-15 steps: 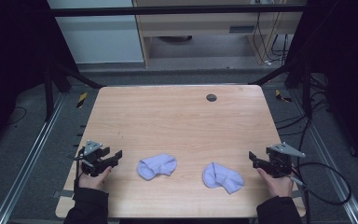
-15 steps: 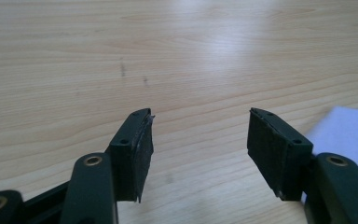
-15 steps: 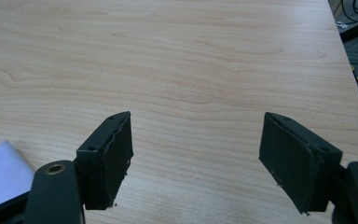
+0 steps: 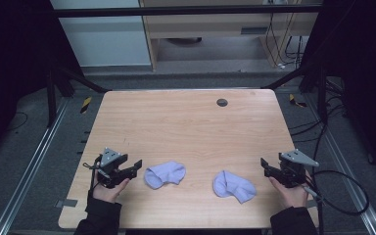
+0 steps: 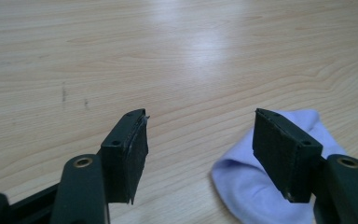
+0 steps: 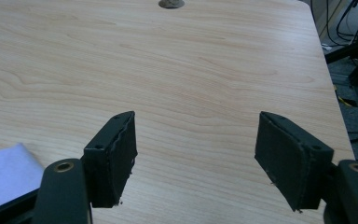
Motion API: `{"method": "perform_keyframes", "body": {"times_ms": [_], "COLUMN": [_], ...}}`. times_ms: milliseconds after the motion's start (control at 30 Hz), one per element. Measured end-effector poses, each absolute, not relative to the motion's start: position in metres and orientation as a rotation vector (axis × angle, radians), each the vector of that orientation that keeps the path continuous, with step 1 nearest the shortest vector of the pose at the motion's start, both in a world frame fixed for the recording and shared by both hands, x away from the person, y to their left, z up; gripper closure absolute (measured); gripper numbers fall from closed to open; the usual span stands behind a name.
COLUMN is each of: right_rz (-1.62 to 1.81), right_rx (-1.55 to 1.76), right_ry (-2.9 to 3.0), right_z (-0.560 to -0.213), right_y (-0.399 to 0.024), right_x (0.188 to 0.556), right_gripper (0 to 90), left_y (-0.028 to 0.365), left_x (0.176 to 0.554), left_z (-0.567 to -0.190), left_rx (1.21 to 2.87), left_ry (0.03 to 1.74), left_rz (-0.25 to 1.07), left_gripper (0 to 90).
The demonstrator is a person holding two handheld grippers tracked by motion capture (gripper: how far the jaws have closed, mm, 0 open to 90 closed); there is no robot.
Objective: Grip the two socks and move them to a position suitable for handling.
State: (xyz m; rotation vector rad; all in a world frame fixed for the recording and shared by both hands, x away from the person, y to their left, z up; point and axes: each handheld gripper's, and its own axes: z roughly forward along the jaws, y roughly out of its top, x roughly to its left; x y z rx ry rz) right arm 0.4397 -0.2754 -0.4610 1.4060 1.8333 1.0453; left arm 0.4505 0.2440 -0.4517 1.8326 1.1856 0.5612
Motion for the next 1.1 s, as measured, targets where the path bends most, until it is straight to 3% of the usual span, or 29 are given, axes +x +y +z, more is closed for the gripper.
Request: {"method": "perform_keyframes", "body": {"times_ms": [533, 1100], "right_rz": [1.093, 1.106], "right_rx": [1.373, 1.312], "right_ry": [1.878, 1.939], "right_z": [-0.451, -0.441], "right_y": [-0.265, -0.252], "right_x": [0.437, 0.437], "right_gripper": [31.2, 40.2], "left_y": [0.187, 0.138], "left_x": [0.442, 0.432], "left_z": [-0.449, -0.445], "left_rx": [1.922, 1.969], "left_ry": [1.051, 0.947], "left_rz": [0.531, 0.493], "left_gripper": [33.5, 32.9]}}
